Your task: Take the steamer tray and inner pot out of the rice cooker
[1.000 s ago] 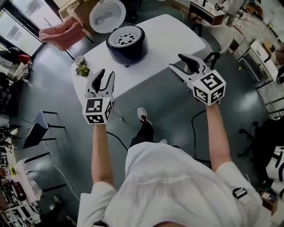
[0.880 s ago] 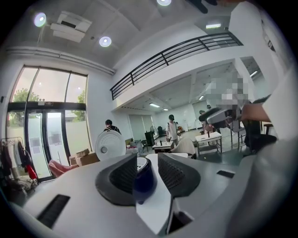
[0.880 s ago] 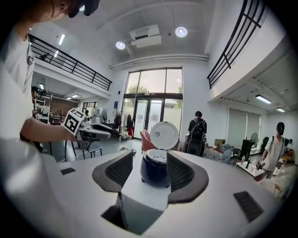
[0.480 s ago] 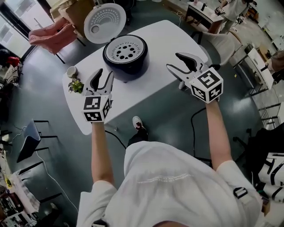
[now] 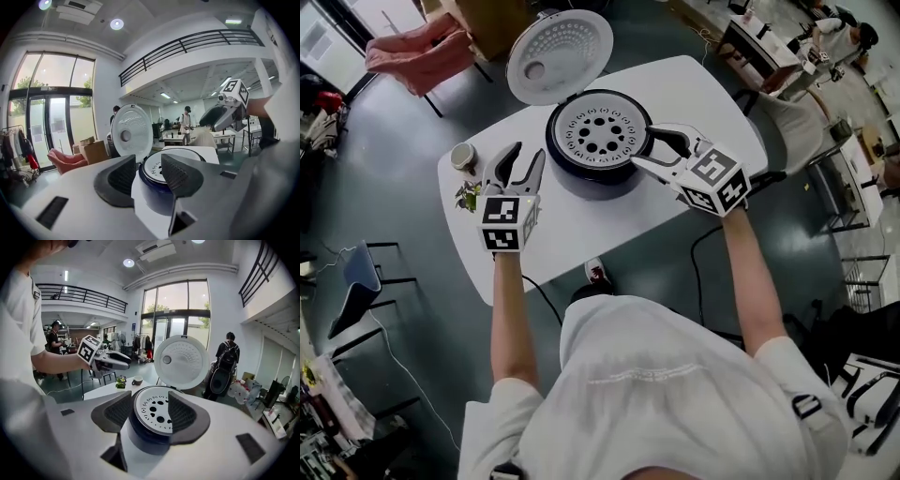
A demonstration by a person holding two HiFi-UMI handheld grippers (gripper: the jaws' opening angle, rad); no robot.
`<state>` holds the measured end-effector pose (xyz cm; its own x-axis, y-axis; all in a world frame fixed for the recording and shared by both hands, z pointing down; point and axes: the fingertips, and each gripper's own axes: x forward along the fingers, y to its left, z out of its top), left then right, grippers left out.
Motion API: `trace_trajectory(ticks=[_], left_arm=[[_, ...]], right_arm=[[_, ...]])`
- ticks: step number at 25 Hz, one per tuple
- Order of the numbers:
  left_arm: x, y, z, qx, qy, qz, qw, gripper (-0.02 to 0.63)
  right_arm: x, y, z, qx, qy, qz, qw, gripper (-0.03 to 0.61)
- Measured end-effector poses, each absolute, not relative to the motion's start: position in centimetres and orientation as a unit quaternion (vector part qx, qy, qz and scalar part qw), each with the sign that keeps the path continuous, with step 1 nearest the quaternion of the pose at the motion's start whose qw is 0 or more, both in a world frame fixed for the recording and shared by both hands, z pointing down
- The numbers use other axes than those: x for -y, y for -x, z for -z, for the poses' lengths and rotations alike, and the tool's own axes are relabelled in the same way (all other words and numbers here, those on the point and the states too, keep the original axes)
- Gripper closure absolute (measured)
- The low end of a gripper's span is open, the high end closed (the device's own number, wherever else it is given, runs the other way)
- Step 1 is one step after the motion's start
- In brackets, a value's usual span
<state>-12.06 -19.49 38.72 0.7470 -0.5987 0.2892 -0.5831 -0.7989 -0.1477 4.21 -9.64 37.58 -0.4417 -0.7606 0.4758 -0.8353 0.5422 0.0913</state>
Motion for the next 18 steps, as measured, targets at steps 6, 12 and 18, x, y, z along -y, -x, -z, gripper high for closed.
trace_trajectory(ticks=[6, 12, 18], left_arm=[[22.6, 13.3, -41.6, -0.328, 0.928, 0.179, -0.002, 0.429], [23.1, 13.5, -43.7, -0.342, 0.919, 0.196, -0.027, 0.43], [22.6, 14.0, -45.0, -0.386, 0.898, 0.204, -0.051, 0.428]], right_arm=[[14.5, -1.2, -40.9, 0.862, -0.427, -0.112, 0.25, 0.316], [15.5, 1.2, -45.0, 0.877, -0.342, -0.128, 0.312, 0.31], [15.4, 3.3, -48.8, 0.884, -0.232, -0.176, 0.365, 0.268]])
